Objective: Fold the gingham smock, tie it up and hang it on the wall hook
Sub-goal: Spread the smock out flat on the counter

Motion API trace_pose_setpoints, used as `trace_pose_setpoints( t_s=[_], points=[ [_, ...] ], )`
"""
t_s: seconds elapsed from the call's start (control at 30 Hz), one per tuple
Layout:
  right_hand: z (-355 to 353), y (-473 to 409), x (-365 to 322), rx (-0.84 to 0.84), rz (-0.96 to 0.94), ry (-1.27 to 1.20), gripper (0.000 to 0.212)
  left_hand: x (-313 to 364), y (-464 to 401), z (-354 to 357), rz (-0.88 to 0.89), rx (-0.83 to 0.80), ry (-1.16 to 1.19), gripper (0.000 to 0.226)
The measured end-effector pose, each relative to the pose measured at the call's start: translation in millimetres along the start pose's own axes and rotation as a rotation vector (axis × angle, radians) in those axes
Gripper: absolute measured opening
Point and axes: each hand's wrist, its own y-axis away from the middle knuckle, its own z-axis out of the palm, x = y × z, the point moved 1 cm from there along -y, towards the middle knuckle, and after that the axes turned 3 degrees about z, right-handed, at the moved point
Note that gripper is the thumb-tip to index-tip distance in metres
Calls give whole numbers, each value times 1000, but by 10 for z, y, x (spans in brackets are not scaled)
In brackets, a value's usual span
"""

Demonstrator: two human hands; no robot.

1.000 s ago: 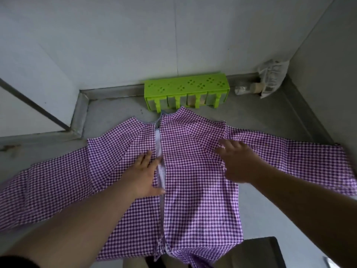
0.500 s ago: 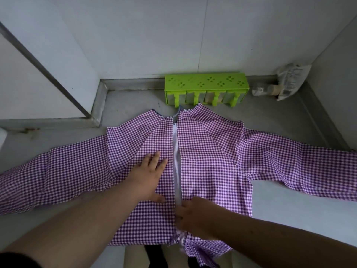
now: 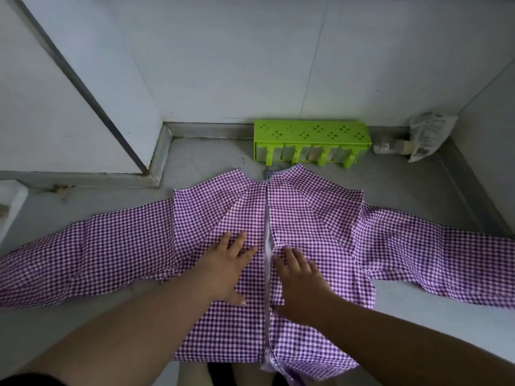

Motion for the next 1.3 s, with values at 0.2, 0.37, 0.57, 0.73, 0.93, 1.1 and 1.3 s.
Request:
trace_pose_setpoints(
  t_s=[0.2,0.37,0.57,0.73,0.93,1.1,1.3],
  points=[
    [-213,-46,53,249,-80,40,83,-271,93,49,-132,62,194,105],
    [-308,-137,307,126,109,-43,93,-490,92,118,-100,113,258,91],
    [-399,-402,-73,127,10,-113,83,-507,103,75,-9,236,325,79],
    [-301,-586,-195,-21,112,-15,118,-708,207,133,-197,274,393,86],
    [-330,-627,-202,-38,99,0,122,-1234,468,503,-429,173,479,112],
    [-348,-642,-206,-30,107,22,123,-1632,659,800,-529,207,532,121],
    [-354,-653,-221,-11,109,28,121,-1768,746,799,-580,140,452,130]
  ],
)
